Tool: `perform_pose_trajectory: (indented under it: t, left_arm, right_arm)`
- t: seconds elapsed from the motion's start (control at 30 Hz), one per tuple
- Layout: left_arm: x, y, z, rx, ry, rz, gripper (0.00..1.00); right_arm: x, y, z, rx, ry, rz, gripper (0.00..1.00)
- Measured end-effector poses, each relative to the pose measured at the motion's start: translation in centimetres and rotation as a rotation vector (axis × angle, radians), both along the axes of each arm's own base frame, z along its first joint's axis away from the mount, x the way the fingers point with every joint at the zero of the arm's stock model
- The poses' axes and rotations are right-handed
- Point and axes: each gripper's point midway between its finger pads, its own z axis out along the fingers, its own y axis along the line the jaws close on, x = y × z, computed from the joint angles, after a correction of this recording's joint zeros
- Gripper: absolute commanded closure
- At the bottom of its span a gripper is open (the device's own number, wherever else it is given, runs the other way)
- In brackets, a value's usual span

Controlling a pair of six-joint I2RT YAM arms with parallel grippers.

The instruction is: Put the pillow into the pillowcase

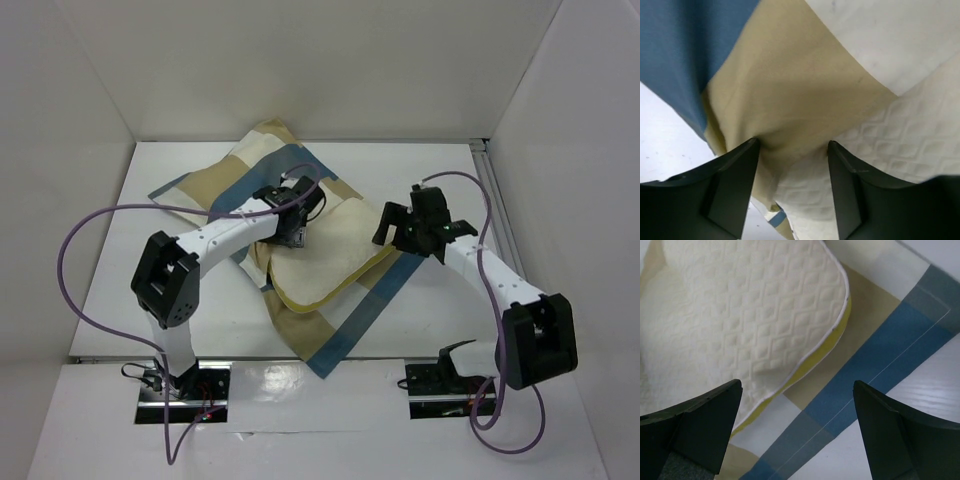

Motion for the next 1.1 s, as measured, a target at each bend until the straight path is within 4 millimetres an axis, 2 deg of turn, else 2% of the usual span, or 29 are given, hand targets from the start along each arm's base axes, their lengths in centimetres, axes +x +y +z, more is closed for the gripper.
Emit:
perform_pose_trajectory:
  t: [0.03,0.13,0.17,0.23,0.3,0.37,0.4,0.43,0.47,0.53,0.57,0.6,0.63,0.67,0.7,0.77,0.83,0.93,0.97,1.03,1.1]
  left_arm:
    - [0.1,0.1,0.1,0.008,-0.006,0.007,0.41]
    - [0.8,0.3,1.1,0.022,-0.038,0.021,0.53]
    - [1.2,0.2,1.5,0.020,-0.052,0.025,0.64]
    - [1.9,0.0,2.1,0.014,-0.074,0.031,0.80]
    - [2.4,-0.1,2.1,0.009,-0.077,0.035,1.00]
    - [2.7,-0.2,1.8,0.002,-0.063,0.036,1.00]
    - [2.8,-0.2,1.6,-0.003,-0.055,0.035,1.00]
    - [2.8,-0.3,1.4,-0.007,-0.048,0.034,1.00]
    - [2.8,-0.4,1.3,-0.021,-0.031,0.022,1.00]
    - [2.4,-1.1,1.3,-0.063,-0.004,-0.016,1.00]
    - [2.2,-1.9,1.6,-0.103,0.011,-0.050,1.00]
    - [1.9,-2.7,2.0,-0.143,0.021,-0.087,1.00]
    - [1.4,-3.8,2.9,-0.208,0.030,-0.130,1.00]
    - [0.9,-4.7,3.9,-0.265,0.036,-0.174,1.00]
    - [0.5,-5.6,5.6,-0.325,0.029,-0.216,1.00]
    - [0.2,-7.0,9.8,-0.428,-0.026,-0.294,1.00]
    - [0.5,-7.4,14.7,-0.511,-0.120,-0.348,1.00]
    - [0.5,-7.4,20.7,-0.603,-0.231,-0.402,1.00]
    - [0.1,-7.4,22.0,-0.629,-0.247,-0.419,1.00]
    - [-1.0,-7.7,23.0,-0.668,-0.242,-0.454,1.00]
    - [-2.4,-8.1,22.6,-0.694,-0.197,-0.483,1.00]
  right_arm:
    - [-0.3,0.0,-0.2,0.013,0.006,-0.003,0.01]
    - [-2.2,1.2,-1.7,0.105,0.061,0.023,0.01]
    - [-2.8,1.9,-2.3,0.145,0.079,0.034,0.01]
    - [-4.4,3.6,-3.7,0.221,0.130,0.063,0.01]
    - [-5.5,5.6,-4.2,0.270,0.161,0.096,0.01]
    - [-5.5,7.6,-3.7,0.310,0.147,0.129,0.01]
    - [-5.3,8.3,-3.4,0.327,0.131,0.139,0.05]
    - [-5.1,9.0,-3.0,0.347,0.113,0.150,0.11]
    - [-4.6,9.6,-2.5,0.369,0.087,0.155,0.32]
    - [-3.3,10.3,-1.9,0.405,0.034,0.149,0.59]
    - [-2.6,10.6,-1.9,0.416,0.015,0.145,0.85]
    - [-2.0,10.8,-2.0,0.418,0.008,0.146,0.96]
    - [-1.2,11.1,-1.9,0.427,0.012,0.142,1.00]
    - [-0.2,11.4,-1.6,0.428,0.008,0.145,1.00]
    - [0.9,11.7,-1.0,0.427,-0.005,0.149,1.00]
    - [3.3,12.3,1.7,0.434,-0.072,0.164,1.00]
    - [5.1,12.6,5.9,0.451,-0.181,0.177,1.00]
    - [5.0,12.7,12.8,0.478,-0.353,0.205,1.00]
    - [4.5,12.7,14.6,0.485,-0.402,0.210,1.00]
    - [3.0,13.1,17.4,0.499,-0.481,0.224,1.00]
    - [1.9,13.9,17.9,0.509,-0.509,0.237,1.00]
